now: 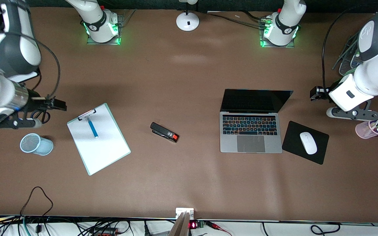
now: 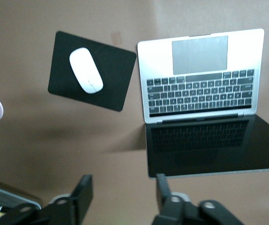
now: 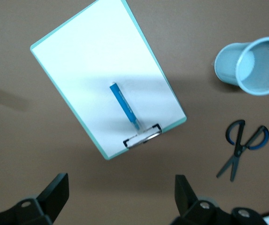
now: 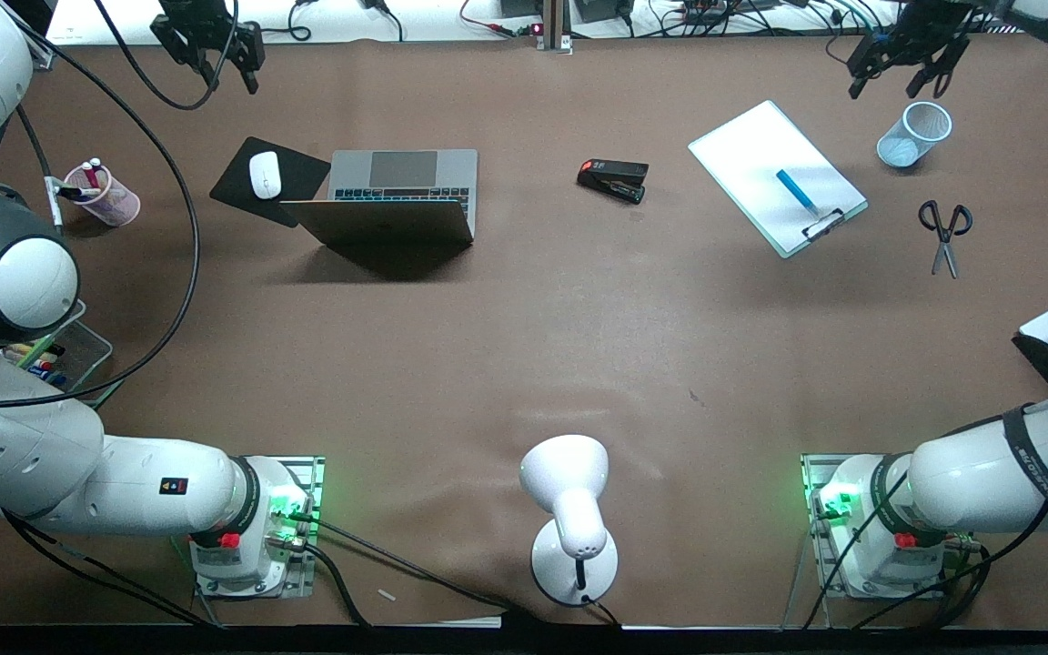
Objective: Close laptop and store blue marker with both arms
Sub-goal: 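Lower the right gripper onto the blue marker while the left gripper reaches the lid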
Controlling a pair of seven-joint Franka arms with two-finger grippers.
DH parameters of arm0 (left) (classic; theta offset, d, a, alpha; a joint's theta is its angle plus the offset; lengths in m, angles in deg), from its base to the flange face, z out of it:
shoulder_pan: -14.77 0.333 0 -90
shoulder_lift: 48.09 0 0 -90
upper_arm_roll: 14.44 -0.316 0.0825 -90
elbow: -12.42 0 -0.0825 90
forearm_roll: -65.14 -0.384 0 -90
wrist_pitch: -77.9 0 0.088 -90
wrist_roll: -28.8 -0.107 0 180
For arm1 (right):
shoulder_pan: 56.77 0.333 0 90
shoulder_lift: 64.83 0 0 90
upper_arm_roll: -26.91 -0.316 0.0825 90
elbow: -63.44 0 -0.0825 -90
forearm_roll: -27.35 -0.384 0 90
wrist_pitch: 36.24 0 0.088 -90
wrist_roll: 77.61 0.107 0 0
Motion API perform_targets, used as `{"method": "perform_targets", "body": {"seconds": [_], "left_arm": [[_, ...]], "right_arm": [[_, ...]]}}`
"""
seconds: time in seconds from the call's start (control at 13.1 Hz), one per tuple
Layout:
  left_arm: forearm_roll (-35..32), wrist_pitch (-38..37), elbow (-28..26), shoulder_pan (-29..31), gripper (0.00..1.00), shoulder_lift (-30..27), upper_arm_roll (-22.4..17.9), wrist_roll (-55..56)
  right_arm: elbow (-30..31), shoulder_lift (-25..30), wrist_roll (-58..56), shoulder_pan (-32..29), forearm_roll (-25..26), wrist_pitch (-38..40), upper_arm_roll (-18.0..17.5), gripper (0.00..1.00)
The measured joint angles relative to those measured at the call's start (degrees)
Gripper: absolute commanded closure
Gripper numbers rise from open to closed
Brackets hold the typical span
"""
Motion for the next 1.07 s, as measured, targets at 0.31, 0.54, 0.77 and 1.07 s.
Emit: {"method": "perform_targets", "body": {"seconds": [0.31,0.54,0.77,1.07], "left_arm": [[0.7,-6.1,0.1,-0.1,0.99,0.0,0.5,0.3],[5.1,-9.9,-0.4,-0.4,1.0,-0.2,2.6,5.3],[9.3,-8.0,-5.9,-0.6,1.0,-2.9,8.2,14.9],[13.4,4.3,-21.1,-0.9,1.0,-11.5,13.5,23.8]], "right_arm": [[-0.2,-3.9,-2.2,1.2,0.0,-2.3,-0.6,0.0],[-0.4,-7.0,-4.3,2.8,0.0,-4.4,-0.9,0.0],[-0.1,-8.9,-12.4,3.2,0.0,-9.0,-0.9,0.0],[3.9,-9.5,-18.6,3.2,0.0,-17.3,-0.9,0.14]]}}
